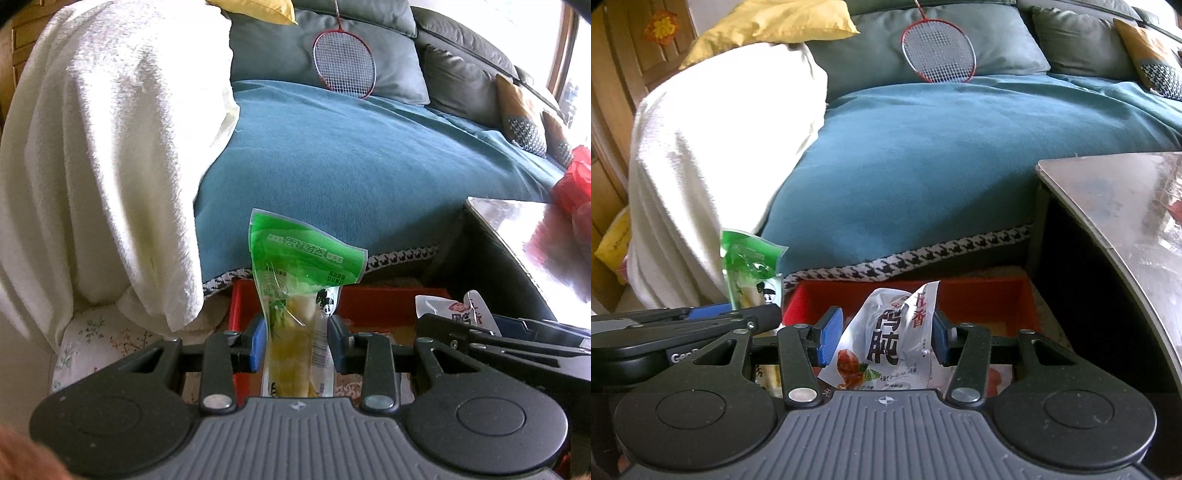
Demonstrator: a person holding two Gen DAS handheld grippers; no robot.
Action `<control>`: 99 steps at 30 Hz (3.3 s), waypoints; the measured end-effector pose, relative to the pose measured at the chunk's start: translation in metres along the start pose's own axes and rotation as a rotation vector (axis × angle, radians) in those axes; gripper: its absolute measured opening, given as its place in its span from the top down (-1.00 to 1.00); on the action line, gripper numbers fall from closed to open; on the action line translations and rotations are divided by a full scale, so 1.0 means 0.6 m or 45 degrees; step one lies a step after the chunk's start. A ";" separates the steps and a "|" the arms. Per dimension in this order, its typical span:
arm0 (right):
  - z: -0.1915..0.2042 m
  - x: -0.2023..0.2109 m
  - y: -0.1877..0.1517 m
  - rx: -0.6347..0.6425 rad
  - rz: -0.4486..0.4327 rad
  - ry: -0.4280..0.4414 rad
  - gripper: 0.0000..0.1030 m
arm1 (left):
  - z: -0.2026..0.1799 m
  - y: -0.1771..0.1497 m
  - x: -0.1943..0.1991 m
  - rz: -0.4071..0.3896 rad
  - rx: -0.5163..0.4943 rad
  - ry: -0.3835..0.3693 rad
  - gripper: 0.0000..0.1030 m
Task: Organize snacks
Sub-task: 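Lift both held snacks and carry them over the red box, then lower both snacks into the red box and open both tools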
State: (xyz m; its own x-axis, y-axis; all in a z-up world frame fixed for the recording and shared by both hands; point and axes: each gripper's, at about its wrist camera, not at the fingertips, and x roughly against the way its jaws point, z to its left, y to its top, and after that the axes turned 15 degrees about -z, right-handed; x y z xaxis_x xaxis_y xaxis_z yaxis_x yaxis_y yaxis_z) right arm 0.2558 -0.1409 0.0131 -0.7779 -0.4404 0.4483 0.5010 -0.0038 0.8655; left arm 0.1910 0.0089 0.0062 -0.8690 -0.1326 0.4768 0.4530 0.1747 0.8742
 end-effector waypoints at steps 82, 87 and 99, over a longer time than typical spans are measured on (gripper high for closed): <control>-0.020 -0.053 -0.057 0.019 0.223 -0.079 -0.45 | -0.014 -0.045 -0.006 0.082 -0.098 0.083 0.22; -0.008 -0.022 -0.056 0.035 0.201 -0.070 -0.47 | -0.008 -0.050 0.021 0.075 -0.089 0.078 0.21; 0.008 0.033 -0.082 0.051 0.216 -0.073 -0.49 | -0.002 -0.069 0.070 0.081 -0.062 0.047 0.20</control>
State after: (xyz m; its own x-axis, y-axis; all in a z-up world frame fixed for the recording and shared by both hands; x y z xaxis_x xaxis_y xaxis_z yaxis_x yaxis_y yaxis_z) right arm 0.2139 -0.1450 -0.0193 -0.7043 -0.3795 0.5999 0.6124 0.1025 0.7838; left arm 0.1359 -0.0054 -0.0099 -0.8305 -0.1587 0.5339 0.5171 0.1367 0.8450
